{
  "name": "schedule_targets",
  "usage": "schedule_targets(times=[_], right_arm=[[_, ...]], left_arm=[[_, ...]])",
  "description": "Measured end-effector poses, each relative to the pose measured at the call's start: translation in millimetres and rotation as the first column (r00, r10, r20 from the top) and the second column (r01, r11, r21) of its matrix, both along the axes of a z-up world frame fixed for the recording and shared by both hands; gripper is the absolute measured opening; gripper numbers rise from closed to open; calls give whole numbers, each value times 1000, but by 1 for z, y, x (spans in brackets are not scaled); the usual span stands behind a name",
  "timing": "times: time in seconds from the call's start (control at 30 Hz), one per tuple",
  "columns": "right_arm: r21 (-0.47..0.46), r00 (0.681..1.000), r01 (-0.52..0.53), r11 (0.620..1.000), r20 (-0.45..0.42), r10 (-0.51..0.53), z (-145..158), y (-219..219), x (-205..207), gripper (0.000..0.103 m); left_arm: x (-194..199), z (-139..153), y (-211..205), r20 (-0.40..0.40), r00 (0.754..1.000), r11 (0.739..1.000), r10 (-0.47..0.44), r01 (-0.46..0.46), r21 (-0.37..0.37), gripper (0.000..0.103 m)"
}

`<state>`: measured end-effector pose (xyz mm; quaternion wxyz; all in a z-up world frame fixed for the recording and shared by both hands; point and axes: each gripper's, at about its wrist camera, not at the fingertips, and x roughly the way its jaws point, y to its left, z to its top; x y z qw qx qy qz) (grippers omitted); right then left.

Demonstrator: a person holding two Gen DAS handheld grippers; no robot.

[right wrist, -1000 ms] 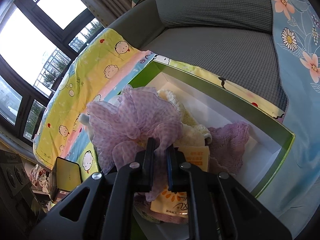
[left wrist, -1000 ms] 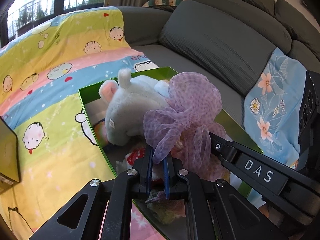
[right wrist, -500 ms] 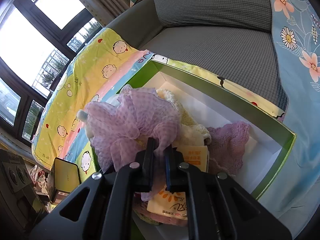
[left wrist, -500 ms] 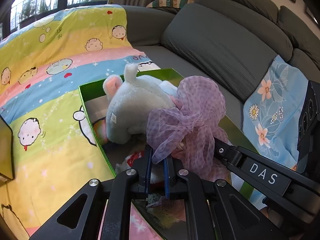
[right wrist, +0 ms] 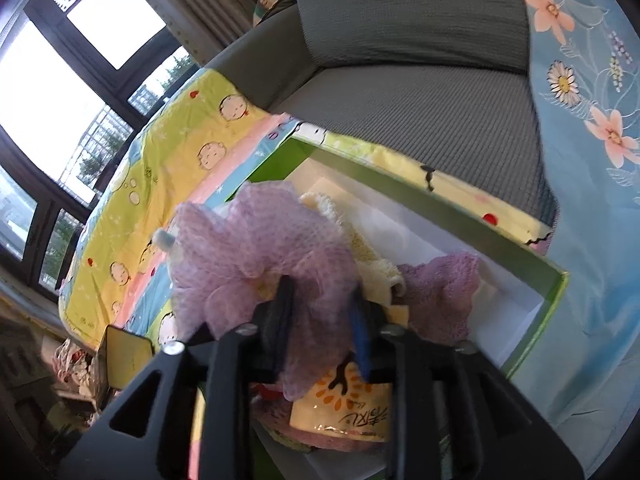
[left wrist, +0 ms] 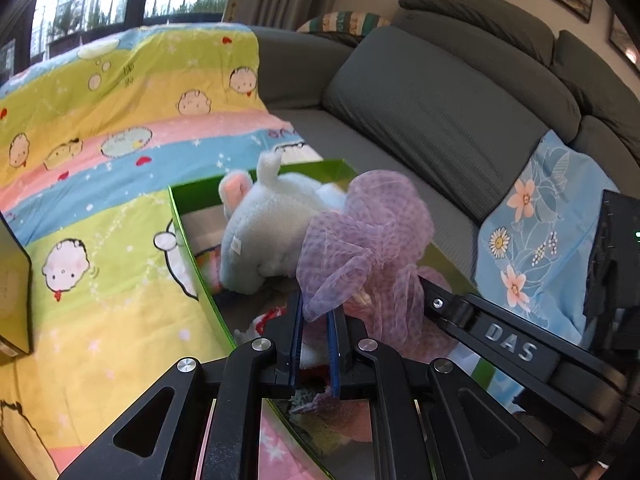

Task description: Organize soft objects

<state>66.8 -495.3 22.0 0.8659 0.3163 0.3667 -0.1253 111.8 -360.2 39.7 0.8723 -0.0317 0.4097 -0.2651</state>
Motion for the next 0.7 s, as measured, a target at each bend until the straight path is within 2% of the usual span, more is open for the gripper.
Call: schedule_targets(times=[0.1,0.23,0.33,0.37,0.47,0.5,0.57,0.63,0.7], right_arm=[[-24,1000,17,1000,-19,-18,-1,-2,-1,35],[-20,1000,28,999,-6,-28,2,-4,-5,36],[-29,999,37,999,10,-37,8,-4,-9,38],[-31,999,40,999,16,-40,10,-4,-11,39],[-42,998,54,998,18,-53,14,-3,-16,42],[-47,998,59,997,20,-58,16,-2,-17,42],[-53,997,65,997,35,-63,21,-1,-21,45],[-49,996,65,997,64,-62,27,1,-27,52],[-53,994,66,996,92,-61,34,2,-32,60]], left_arm=[[-5,8,2,16,1000,1000,-8,8,-8,8],[-13,21,5,64,998,1000,-3,3,5,8],[-18,32,11,76,997,1000,-9,10,-17,8],[-20,33,12,75,997,1000,-11,12,-19,14],[-29,40,14,63,997,999,-45,47,-28,50],[-33,45,16,82,996,998,-41,44,-37,55],[-40,54,21,120,992,999,-26,31,-42,57],[-43,61,26,137,991,999,-11,17,-45,65],[-47,69,32,159,987,998,4,6,-58,79]])
